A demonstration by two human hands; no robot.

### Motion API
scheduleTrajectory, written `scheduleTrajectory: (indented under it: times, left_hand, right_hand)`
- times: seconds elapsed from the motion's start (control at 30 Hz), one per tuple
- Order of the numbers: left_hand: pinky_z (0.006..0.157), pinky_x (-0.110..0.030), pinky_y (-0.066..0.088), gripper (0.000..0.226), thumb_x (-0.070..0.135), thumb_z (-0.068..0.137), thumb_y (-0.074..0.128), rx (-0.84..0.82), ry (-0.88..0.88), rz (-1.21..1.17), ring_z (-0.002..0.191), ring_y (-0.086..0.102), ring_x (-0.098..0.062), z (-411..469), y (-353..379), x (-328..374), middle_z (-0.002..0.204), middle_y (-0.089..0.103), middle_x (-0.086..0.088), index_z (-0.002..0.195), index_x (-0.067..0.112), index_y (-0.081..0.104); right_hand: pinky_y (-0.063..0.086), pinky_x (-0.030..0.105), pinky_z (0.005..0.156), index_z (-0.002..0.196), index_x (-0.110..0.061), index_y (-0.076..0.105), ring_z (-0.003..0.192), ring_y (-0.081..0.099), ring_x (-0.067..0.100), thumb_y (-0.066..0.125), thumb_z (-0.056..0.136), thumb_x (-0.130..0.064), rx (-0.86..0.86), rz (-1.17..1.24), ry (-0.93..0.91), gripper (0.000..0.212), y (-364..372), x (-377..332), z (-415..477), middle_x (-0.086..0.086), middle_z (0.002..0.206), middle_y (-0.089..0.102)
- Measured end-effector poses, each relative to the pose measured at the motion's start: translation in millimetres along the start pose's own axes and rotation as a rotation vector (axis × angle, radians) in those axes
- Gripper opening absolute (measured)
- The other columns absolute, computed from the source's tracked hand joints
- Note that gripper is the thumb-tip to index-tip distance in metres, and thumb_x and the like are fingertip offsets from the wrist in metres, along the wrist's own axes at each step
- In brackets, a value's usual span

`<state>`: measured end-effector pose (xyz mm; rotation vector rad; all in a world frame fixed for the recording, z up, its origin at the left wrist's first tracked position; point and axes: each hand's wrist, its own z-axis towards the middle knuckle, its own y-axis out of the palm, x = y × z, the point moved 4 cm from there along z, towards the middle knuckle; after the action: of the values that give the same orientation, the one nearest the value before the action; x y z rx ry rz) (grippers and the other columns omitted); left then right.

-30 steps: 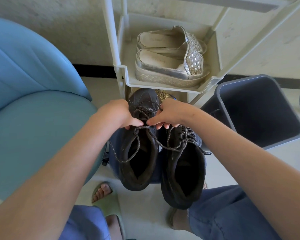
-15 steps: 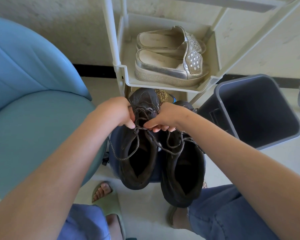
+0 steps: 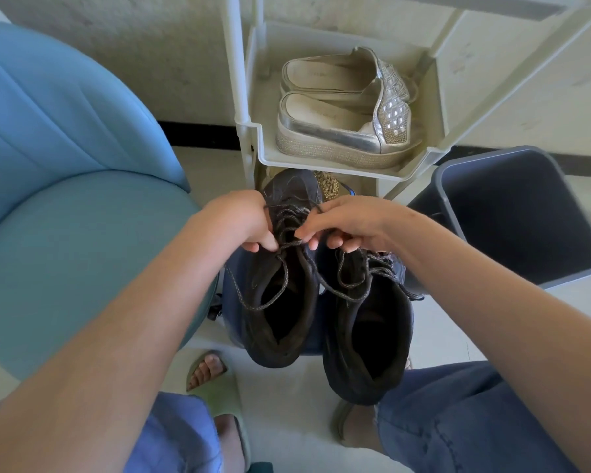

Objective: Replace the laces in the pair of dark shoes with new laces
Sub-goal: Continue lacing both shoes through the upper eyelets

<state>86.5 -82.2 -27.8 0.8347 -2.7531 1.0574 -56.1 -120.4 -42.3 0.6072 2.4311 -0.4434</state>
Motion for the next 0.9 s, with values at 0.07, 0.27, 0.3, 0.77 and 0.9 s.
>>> scheduleTrajectory:
  times: [0.07,0.27,0.3,0.77,0.9]
  left_hand:
    - [0.050,-0.022,0.034,0.025,0.025,0.086,0.067,-0.008,-0.009,-0.007,0.051,0.049,-0.008,-1,1,0,0.058,0.055,0.003,0.106,0.010,0.062]
    - [0.051,-0.023,0.034,0.029,0.028,0.088,0.065,0.022,-0.005,-0.017,0.051,0.051,-0.008,-1,1,1,0.056,0.056,0.003,0.107,0.007,0.064]
    - [0.051,-0.022,0.034,0.032,0.031,0.088,0.064,0.024,-0.008,-0.023,0.051,0.051,-0.009,-1,1,1,0.057,0.056,0.003,0.108,0.006,0.062]
    - [0.056,-0.024,0.040,0.025,0.030,0.083,0.067,0.080,0.009,0.066,0.047,0.052,-0.008,6,4,5,0.049,0.056,0.006,0.073,0.012,0.054]
    - [0.053,-0.024,0.037,0.023,0.031,0.082,0.069,0.074,0.002,0.069,0.051,0.052,-0.009,6,1,3,0.043,0.056,0.008,0.074,0.013,0.057]
  right_hand:
    - [0.026,0.016,0.037,0.073,-0.011,0.067,0.042,0.036,0.008,0.070,0.084,-0.032,0.047,-0.079,0.053,0.023,-3,2,0,-0.001,0.062,0.063]
    - [0.027,0.014,0.034,0.072,-0.006,0.069,0.032,0.030,0.008,0.067,0.084,-0.044,0.124,-0.206,0.080,0.040,2,-2,4,-0.001,0.053,0.063]
    - [0.027,0.015,0.034,0.071,-0.006,0.067,0.033,0.030,0.009,0.068,0.084,-0.040,0.135,-0.216,0.085,0.036,1,-1,5,-0.001,0.054,0.063]
    - [0.023,0.017,0.041,0.060,-0.009,0.062,0.048,0.029,0.012,0.068,0.078,-0.017,0.022,-0.082,0.003,0.021,1,-3,1,0.005,0.063,0.057]
    - [0.021,0.016,0.038,0.060,-0.010,0.060,0.040,0.030,0.007,0.066,0.082,-0.014,-0.066,-0.039,-0.008,0.024,0,-6,-4,-0.002,0.053,0.056]
